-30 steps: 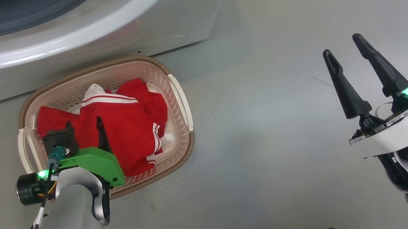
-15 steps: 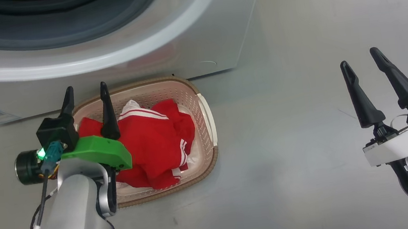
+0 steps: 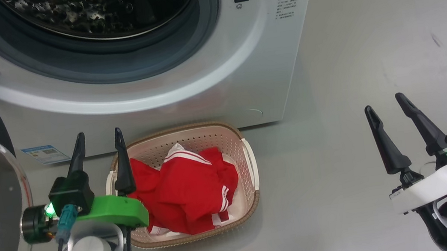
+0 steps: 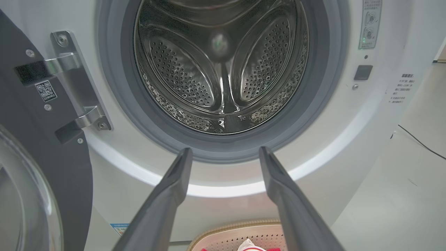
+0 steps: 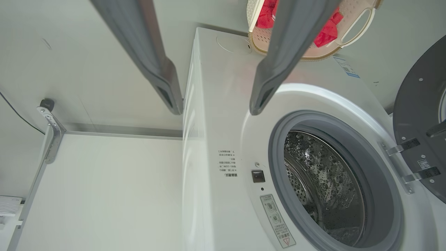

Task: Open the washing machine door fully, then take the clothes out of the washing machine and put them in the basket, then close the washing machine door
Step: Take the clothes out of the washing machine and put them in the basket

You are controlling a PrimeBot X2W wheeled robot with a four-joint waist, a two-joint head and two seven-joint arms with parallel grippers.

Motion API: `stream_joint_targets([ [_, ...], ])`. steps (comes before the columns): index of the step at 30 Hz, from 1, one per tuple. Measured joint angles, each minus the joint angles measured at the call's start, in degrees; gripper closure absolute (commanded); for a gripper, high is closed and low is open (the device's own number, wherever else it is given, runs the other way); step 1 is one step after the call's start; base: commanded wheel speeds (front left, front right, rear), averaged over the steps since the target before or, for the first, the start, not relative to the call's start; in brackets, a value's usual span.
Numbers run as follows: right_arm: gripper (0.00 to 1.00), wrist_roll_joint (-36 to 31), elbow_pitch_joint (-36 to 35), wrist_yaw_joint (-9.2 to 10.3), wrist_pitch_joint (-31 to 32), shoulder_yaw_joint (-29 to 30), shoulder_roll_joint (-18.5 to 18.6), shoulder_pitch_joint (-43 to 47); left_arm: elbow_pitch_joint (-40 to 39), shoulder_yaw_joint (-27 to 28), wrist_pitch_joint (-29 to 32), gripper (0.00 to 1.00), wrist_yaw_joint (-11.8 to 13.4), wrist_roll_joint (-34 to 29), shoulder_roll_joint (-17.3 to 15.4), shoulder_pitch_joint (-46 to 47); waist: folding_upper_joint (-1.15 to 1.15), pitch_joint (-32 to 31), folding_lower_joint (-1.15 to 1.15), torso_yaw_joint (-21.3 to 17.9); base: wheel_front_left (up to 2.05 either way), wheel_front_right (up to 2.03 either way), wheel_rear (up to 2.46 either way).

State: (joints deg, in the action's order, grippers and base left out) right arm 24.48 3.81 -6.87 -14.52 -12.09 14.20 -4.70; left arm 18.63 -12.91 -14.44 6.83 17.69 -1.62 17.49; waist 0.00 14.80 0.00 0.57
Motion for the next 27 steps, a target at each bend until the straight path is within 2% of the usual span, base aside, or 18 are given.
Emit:
stream_joint_targets([
  [11,0.00,-0.44,0.99,2.53,0.00,-0.04,-3.48,5.33,-3.82,1.78,0.00,0.00,0.00,-0.90,-0.14,-9.90,0.00,-7.60,0.00,0.44,0.00,0.00,0.00],
  [16,0.00,-0.92,1.07,3.10,0.00,-0.02,-4.02,7.43,-5.09,1.70,0.00,0.00,0.00,-0.90,-0.26,-13.18,0.00,-10.41,0.00,0.22,0.00,0.00,0.00],
  [27,0.00,-1.92,0.47,4.46,0.00,-0.20,-5.28,10.32,-8.08,1.12,0.00,0.00,0.00,-0.87,-0.51,-17.68,0.00,-13.49,0.00,-0.42,0.00,0.00,0.00],
])
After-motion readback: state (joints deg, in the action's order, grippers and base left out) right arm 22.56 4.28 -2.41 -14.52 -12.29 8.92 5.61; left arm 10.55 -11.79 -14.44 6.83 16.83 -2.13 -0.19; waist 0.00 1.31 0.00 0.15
